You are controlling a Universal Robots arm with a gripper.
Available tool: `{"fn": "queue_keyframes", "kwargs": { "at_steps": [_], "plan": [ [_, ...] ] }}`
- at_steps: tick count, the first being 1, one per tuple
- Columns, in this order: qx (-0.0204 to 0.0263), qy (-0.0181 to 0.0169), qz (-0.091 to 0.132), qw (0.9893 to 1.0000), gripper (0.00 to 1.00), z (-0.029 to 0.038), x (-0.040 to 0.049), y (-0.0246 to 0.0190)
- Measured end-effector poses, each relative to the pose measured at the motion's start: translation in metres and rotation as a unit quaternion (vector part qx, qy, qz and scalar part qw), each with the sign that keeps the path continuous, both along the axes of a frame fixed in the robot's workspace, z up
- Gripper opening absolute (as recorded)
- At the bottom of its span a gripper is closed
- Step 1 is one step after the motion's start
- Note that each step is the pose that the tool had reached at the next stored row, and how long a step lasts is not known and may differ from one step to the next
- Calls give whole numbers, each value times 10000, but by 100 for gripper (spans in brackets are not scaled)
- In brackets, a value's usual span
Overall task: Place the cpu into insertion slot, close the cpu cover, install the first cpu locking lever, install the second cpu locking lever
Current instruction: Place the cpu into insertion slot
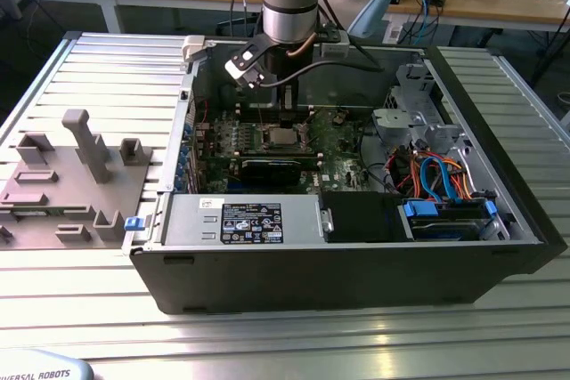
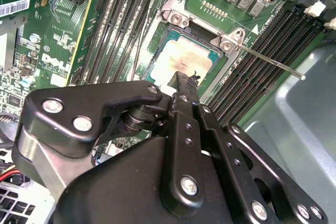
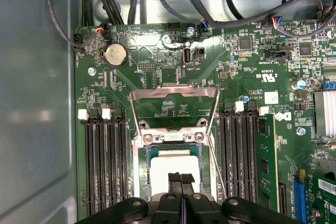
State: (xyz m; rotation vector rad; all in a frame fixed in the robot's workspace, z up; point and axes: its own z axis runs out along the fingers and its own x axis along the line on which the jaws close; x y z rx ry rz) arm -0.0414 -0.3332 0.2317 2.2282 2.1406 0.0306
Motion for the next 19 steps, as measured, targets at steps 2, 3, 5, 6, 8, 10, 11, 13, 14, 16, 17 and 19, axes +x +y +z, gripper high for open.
{"fn": "queue_keyframes", "kwargs": {
  "at_steps": [2,3,5,6,8,10,11,13,14,16,17,19],
  "plan": [
    [0,0,-1,10000,11,0,0,0],
    [0,1,-1,10000,11,0,0,0],
    [0,0,-1,10000,11,0,0,0],
    [0,0,-1,10000,11,0,0,0],
    [0,0,-1,10000,11,-2,-3,0],
    [0,0,-1,10000,11,-10,-3,0],
    [-1,0,-1,10000,11,-13,-4,0],
    [1,0,-1,10000,11,-20,-4,0],
    [0,0,-1,10000,11,-33,-4,0],
    [0,42,-1,10000,11,-50,-2,0],
    [0,115,-1,9999,11,-55,4,0],
    [-3,299,1,9996,11,-61,27,1]
  ]
}}
